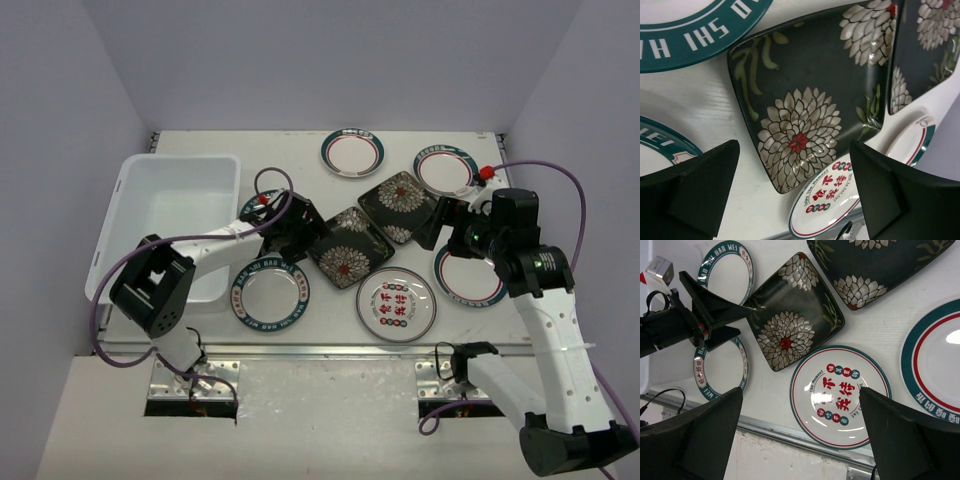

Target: Place the plates into the plastic bin on the countertop

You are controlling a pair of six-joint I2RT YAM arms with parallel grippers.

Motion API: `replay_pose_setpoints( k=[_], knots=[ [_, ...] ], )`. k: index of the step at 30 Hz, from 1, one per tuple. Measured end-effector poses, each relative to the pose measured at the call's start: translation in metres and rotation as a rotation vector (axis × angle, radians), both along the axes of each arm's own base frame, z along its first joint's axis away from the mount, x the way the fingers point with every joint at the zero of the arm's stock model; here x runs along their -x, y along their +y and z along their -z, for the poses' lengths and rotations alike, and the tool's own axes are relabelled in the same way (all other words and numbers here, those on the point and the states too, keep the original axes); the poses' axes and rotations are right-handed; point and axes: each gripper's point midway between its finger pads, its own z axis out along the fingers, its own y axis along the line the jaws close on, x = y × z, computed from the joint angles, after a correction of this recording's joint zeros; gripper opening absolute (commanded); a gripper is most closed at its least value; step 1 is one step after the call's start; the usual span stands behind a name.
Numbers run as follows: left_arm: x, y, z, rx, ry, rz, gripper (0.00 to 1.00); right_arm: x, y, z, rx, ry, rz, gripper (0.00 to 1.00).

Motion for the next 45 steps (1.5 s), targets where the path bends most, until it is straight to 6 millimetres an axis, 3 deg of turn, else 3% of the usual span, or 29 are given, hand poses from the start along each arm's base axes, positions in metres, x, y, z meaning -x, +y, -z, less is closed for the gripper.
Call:
replay_pose_setpoints(
  k=[11, 17, 23, 30, 34, 38, 45],
  knots=[
    [0.004, 0.005, 0.033, -0.052, 0.090, -0.037, 0.80, 0.003, -0.001, -0.003, 0.000, -0.017, 0.002, 0.99],
    [0.001, 0.003, 0.044, -0.056, 0.096, -0.031, 0.54, 0.003, 0.001, -0.003, -0.006, -0.015, -0.004, 0.99],
    [0.000, -0.001, 0.061, -0.058, 0.115, -0.023, 0.43, 0.004, 0.003, -0.003, -0.015, -0.012, -0.011, 0.99],
    [-0.001, -0.003, 0.065, -0.027, 0.108, -0.045, 0.34, 0.004, 0.003, -0.003, -0.016, -0.009, -0.009, 0.99],
    [-0.001, -0.004, 0.067, -0.004, 0.099, -0.057, 0.22, 0.004, 0.003, -0.003, -0.020, -0.006, -0.007, 0.99],
    [-0.002, -0.005, 0.069, 0.016, 0.096, -0.070, 0.02, 0.005, 0.003, -0.002, -0.024, 0.000, -0.007, 0.99],
    [0.003, -0.005, 0.067, 0.051, 0.078, -0.096, 0.00, 0.005, 0.004, -0.002, -0.030, 0.005, -0.004, 0.99]
  ],
)
